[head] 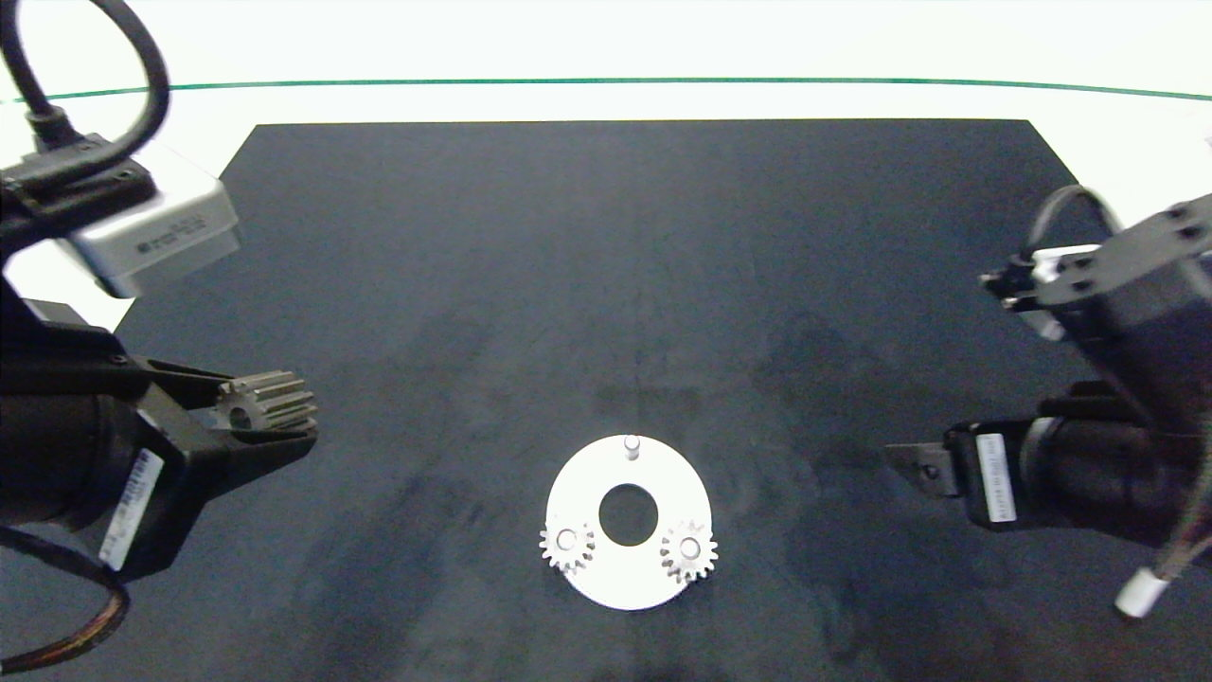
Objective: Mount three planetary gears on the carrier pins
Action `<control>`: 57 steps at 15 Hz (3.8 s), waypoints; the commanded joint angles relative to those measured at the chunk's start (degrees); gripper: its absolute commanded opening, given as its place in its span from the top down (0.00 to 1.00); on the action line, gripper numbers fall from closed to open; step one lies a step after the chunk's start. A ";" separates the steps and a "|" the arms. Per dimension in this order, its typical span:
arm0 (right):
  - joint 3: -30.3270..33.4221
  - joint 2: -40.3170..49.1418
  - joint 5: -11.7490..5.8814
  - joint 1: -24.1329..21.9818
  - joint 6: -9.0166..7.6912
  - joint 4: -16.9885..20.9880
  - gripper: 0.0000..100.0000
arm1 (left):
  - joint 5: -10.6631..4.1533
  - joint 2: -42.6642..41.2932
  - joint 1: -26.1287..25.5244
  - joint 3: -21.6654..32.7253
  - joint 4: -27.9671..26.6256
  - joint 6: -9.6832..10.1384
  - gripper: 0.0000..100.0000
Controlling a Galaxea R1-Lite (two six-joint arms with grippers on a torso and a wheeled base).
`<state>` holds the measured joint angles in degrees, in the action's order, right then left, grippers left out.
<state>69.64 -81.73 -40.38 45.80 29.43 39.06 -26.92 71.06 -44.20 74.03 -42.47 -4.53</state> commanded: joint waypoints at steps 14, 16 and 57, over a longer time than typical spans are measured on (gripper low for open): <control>-0.83 23.19 -0.23 -5.55 -4.91 9.19 0.00 | -0.42 21.40 -12.40 4.36 10.83 1.02 0.78; -1.00 23.19 -0.23 -5.46 -4.82 9.19 0.00 | -0.42 24.21 -13.19 6.12 13.38 0.93 0.78; -2.94 25.74 0.21 -5.02 -4.47 9.19 0.00 | -0.59 41.27 -10.03 19.48 13.73 0.40 0.78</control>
<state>66.82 -55.98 -39.94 40.77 24.83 48.01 -27.34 112.24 -54.30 93.55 -28.39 -4.10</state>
